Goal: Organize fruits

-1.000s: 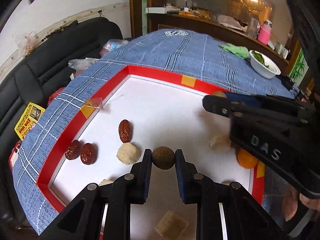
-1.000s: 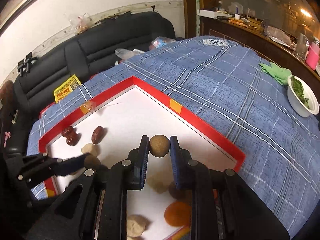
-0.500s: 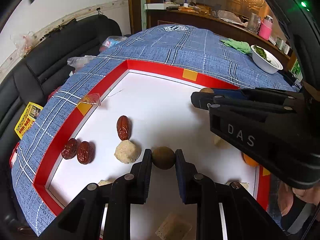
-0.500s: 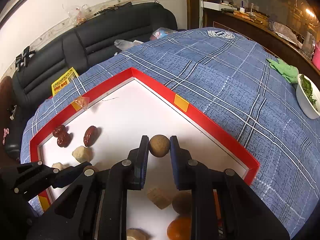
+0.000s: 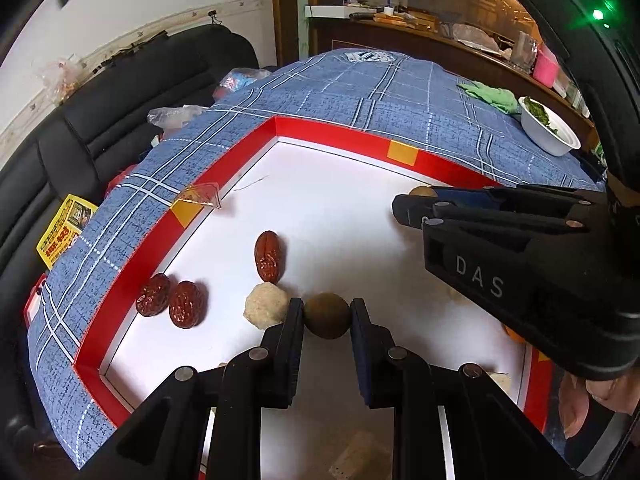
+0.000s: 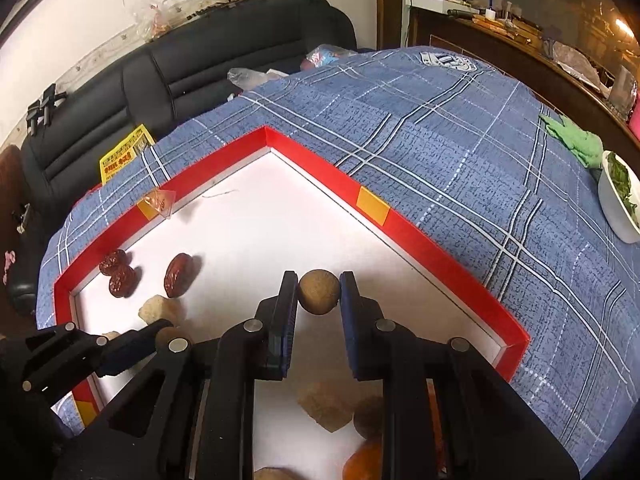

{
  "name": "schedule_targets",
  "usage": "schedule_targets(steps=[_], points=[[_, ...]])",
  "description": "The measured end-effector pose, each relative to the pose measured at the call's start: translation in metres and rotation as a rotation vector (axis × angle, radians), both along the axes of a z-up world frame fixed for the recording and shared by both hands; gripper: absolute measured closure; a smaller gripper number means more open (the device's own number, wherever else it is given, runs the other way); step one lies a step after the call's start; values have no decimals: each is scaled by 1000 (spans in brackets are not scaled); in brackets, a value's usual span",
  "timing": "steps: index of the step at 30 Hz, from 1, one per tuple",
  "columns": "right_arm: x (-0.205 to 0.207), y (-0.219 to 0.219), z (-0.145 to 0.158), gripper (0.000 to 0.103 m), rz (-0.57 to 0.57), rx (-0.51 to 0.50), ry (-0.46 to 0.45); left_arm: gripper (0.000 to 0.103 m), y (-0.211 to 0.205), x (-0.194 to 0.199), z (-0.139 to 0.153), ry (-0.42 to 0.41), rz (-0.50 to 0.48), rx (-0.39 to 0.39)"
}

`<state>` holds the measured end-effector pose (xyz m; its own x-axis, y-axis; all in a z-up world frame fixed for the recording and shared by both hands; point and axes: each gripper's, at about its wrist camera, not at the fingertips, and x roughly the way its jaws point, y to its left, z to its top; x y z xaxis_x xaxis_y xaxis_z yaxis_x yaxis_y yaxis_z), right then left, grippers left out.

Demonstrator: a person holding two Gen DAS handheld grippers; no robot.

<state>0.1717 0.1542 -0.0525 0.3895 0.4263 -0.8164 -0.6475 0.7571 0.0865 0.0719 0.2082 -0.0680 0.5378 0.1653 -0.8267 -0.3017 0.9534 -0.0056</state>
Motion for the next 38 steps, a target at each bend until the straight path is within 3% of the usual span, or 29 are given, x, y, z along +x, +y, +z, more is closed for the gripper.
schedule_targets(steps=[6, 7, 8, 9, 10, 11, 12, 14, 15, 18, 21, 23, 30, 33, 38], points=[[2, 3, -5, 81, 1, -25, 30, 81, 7, 2, -2, 15, 69, -7], [3, 3, -6, 78, -1, -29, 36, 81, 9, 2, -2, 18, 84, -13], [4, 3, -7, 63, -1, -37, 47, 80, 11, 2, -1, 24, 91, -19], [4, 3, -8, 42, 1, -47, 58, 66, 11, 2, -1, 37, 87, -20], [3, 3, -9, 37, 2, -57, 61, 53, 11, 2, -1, 47, 88, -22], [1, 2, -8, 35, 5, -59, 55, 32, 11, 2, -2, 59, 95, -29], [0, 1, -6, 34, 7, -58, 49, 26, 11, 0, -2, 64, 105, -30], [-3, -3, 0, 30, 2, -51, 39, 25, 9, -7, 0, 57, 127, -19], [-6, -7, 6, 22, -3, -45, 24, 24, 8, -10, 1, 56, 139, -4], [-14, -23, 22, 11, -20, -27, -21, 21, 5, -19, 10, 27, 144, 21], [-28, -40, 40, 10, -14, -4, -72, 17, -2, -34, 24, -13, 156, 65], [-43, -55, 56, 0, -9, 10, -117, 14, -6, -44, 32, -44, 157, 69], [-97, -101, 87, 0, 29, 33, -208, 1, -26, -73, 45, -86, 154, 41], [-115, -114, 88, 0, 49, 10, -222, 1, -33, -83, 49, -135, 148, 20], [-127, -122, 83, 0, 57, -14, -225, 1, -42, -85, 55, -139, 150, 57]])
